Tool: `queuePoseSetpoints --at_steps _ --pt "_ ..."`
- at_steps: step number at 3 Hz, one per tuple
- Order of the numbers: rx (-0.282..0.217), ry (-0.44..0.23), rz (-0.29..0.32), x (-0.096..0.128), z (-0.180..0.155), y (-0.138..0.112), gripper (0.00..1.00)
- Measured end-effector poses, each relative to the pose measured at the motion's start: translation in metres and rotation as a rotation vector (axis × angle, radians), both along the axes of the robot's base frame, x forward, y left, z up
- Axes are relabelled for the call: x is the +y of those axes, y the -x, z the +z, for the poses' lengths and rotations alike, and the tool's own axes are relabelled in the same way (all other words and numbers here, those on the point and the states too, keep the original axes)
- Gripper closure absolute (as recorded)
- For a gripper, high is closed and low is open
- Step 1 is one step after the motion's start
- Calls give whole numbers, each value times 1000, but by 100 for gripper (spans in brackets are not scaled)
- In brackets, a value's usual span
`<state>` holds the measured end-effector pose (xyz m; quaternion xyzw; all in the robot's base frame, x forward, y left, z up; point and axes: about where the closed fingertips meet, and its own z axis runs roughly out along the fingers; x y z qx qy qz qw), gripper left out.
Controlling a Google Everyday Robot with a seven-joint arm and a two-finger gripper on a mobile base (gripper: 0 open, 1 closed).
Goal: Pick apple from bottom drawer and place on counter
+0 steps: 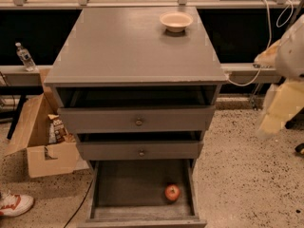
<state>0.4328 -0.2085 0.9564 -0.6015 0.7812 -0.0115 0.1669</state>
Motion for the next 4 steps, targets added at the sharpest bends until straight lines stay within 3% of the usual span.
queuePoseSetpoints --at_steps 1,2,3,4 --pt "69 -130 0 25 -64 23 0" --pt "69 -131 0 25 -64 23 0" --pt "58 -187 -12 41 -90 20 0" --pt "103 -294 -36 77 -156 29 0"
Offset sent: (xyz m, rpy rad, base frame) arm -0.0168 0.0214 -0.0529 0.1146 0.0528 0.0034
